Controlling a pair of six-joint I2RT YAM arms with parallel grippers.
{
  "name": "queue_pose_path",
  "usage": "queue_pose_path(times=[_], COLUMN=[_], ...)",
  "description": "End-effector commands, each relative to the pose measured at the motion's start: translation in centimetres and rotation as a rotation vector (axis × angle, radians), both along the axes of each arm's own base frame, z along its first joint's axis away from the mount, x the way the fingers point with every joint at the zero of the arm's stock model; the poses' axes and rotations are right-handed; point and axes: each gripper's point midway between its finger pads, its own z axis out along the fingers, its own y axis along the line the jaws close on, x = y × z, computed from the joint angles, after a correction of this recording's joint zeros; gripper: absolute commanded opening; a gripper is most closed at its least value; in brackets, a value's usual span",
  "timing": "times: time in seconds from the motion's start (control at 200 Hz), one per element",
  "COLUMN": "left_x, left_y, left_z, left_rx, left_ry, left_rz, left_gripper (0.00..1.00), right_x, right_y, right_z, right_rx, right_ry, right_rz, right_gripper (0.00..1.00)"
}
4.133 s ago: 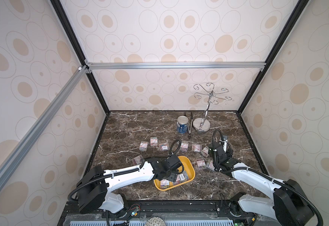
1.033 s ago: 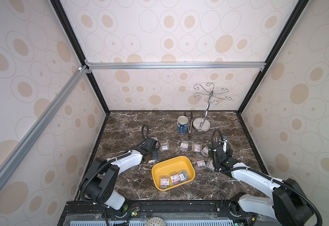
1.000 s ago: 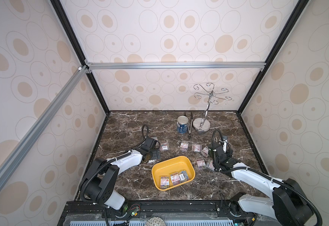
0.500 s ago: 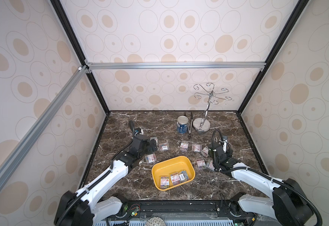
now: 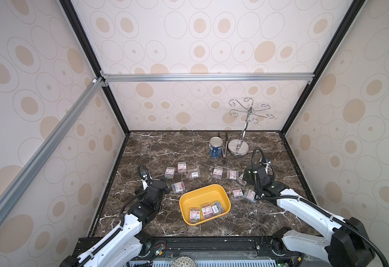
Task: Take the paper clips out of the storage box
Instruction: Pick up the boxed paper clips from the storage box.
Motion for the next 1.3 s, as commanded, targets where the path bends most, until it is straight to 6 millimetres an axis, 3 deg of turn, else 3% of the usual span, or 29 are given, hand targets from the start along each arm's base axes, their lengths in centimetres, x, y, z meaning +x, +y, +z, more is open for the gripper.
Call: queue_pose_path(times=[0.0, 0.235, 0.345, 0.49, 0.67, 0.905, 1.291], left_x=[-0.1, -1.7, -2.2, -2.5, -2.6, -2.7, -3.0], left_y=[1.4, 2.2, 2.5, 2.6, 2.4, 2.3, 3.0], left_z=[1.8, 2.1, 2.3, 2.4, 2.5, 2.6, 2.8], left_rx=[0.001, -0.068, -0.092, -0.11, -0.132, -0.14, -0.126], left_ry=[-0.082, -0.177, -0.209, -0.23, -0.244, -0.255, -0.271], left_rz=[0.085, 0.096, 0.104, 0.102, 0.079, 0.069, 0.108], left_gripper=[1.0, 1.0, 1.0, 1.0, 1.0, 1.0, 1.0], right_x=[-1.4, -2.3, -3.5, -6.1, -10.0, -12.2, -12.0], right_y=[-0.7, 7.8, 10.6, 15.4, 21.0, 25.5, 27.0], right_z=[0.2, -0.7, -0.4, 0.0, -0.1, -1.4, -5.4], right_rx=[0.048, 0.261, 0.175, 0.099, 0.005, 0.012, -0.099], right_ry=[-0.009, 0.093, 0.103, 0.093, 0.107, 0.17, 0.385], right_rz=[-0.029, 0.393, 0.462, 0.588, 0.722, 0.823, 0.783], right_gripper=[0.99, 1.0, 1.0, 0.84, 0.77, 0.78, 0.8])
